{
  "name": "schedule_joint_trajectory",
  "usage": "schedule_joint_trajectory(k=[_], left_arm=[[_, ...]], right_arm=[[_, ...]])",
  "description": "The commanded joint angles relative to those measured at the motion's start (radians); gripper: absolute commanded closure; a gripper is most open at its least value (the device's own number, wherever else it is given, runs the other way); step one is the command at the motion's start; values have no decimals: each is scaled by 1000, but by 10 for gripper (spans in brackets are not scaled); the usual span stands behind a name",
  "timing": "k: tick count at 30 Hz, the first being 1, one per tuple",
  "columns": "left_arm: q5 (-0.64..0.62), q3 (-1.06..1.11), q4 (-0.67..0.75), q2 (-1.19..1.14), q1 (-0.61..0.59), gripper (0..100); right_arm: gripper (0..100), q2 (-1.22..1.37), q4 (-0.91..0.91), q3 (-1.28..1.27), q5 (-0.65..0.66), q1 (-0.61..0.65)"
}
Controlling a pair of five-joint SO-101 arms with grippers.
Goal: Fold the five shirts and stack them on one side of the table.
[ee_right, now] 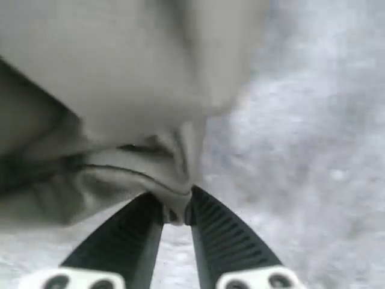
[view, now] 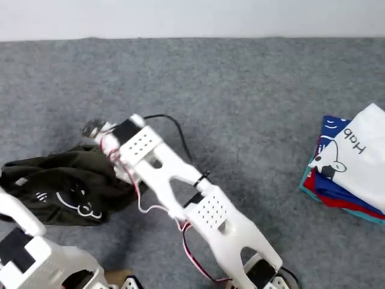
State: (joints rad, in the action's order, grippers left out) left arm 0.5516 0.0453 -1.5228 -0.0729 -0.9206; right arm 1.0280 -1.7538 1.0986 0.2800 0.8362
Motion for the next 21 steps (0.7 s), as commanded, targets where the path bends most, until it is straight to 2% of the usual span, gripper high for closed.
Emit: schedule_joint_trajectory(k=[1, 6, 14, 21], left_arm=[[14, -4, -23, 15, 64, 986], [43, -4, -54, 15, 161, 986], [43, -4, -46, 15, 229, 986], [43, -13, -49, 31, 276, 986]], right_arm=[[989, -48, -44, 61, 63, -87], [989, -137, -44, -11, 169, -182], [989, -326, -44, -195, 379, -366], [989, -535, -45, -339, 443, -392]])
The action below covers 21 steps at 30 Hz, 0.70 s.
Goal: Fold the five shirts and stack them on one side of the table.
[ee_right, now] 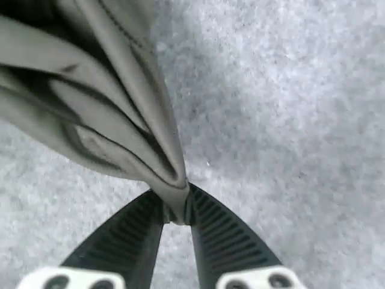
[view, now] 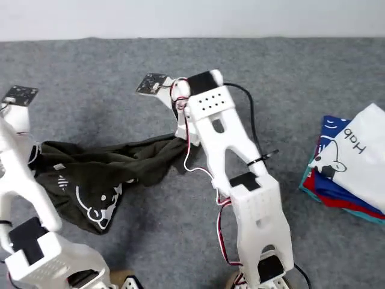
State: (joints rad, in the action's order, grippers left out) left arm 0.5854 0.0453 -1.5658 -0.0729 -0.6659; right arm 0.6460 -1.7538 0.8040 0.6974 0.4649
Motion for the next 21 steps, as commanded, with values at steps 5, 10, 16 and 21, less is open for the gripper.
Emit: schedule_joint_trajectory(k=[5, 10, 16, 21], left_arm=[[6, -19, 32, 104, 55, 986], [3, -15, 87, 110, 72, 986], [3, -15, 92, 110, 71, 986], [3, -13, 89, 110, 68, 986]], right_arm=[[988, -277, -39, -247, 112, -22], [988, -124, 113, -272, 129, -25], [918, 88, 303, -146, 127, -56], [761, 194, 127, 133, 9, -67]])
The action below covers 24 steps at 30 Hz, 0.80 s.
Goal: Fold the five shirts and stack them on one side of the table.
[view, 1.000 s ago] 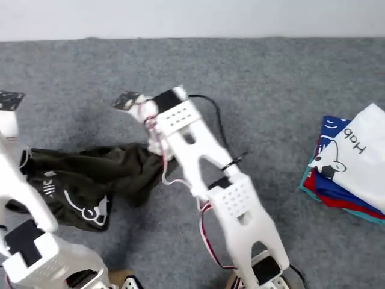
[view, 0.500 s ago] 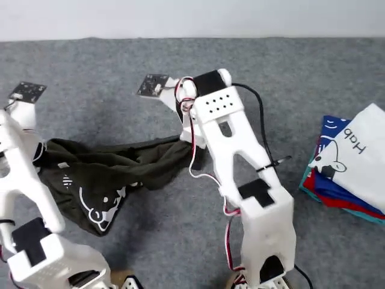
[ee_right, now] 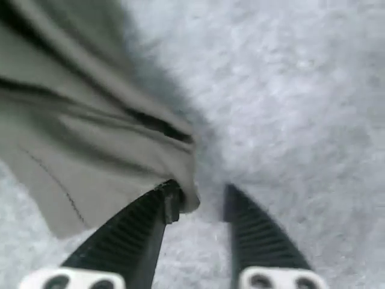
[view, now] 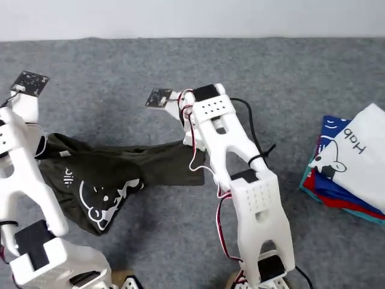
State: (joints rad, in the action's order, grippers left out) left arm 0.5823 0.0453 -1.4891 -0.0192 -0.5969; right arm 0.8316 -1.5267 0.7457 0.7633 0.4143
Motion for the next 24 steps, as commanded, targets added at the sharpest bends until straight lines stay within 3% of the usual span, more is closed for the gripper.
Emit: schedule_joint_trajectory(k=[1, 3, 7, 17, 24], left_arm=[[6, -13, 12, 57, -2, 986], [6, -13, 12, 57, 0, 986], [-31, 2, 18, 57, 5, 986], [-32, 51, 20, 58, 0, 986], [-34, 51, 21, 58, 0, 986]], right_arm=[[760, 24, -156, 253, -58, -13], [764, 47, -266, 365, -60, -7], [764, 4, -274, 387, -98, -16], [760, -323, -271, -83, -218, 73], [703, -340, -260, -253, -311, 171]])
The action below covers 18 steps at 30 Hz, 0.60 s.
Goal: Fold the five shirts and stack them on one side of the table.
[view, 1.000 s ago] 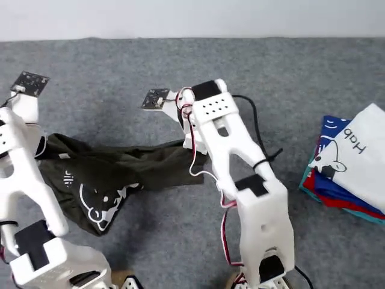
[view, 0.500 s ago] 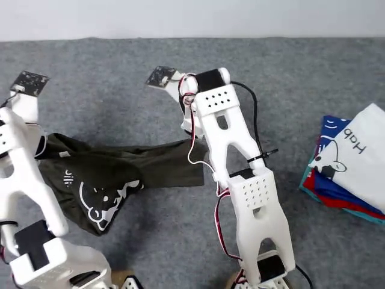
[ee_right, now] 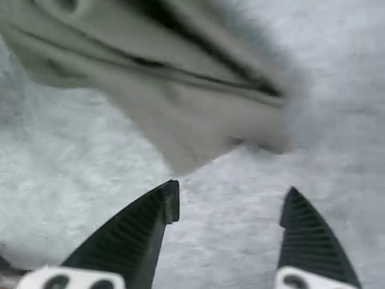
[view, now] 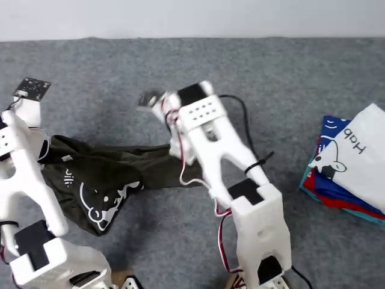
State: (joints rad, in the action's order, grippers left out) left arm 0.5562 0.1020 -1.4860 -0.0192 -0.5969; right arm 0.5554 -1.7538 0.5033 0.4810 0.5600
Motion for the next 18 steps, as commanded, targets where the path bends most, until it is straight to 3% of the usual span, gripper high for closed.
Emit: schedule_joint_trajectory(k=[1, 18], left_arm=[[-8, -5, 18, 58, 0, 986], [-8, -5, 17, 57, 0, 986]], right_arm=[[703, -48, -25, -12, -29, 33], [705, 231, 102, -11, -72, 36]])
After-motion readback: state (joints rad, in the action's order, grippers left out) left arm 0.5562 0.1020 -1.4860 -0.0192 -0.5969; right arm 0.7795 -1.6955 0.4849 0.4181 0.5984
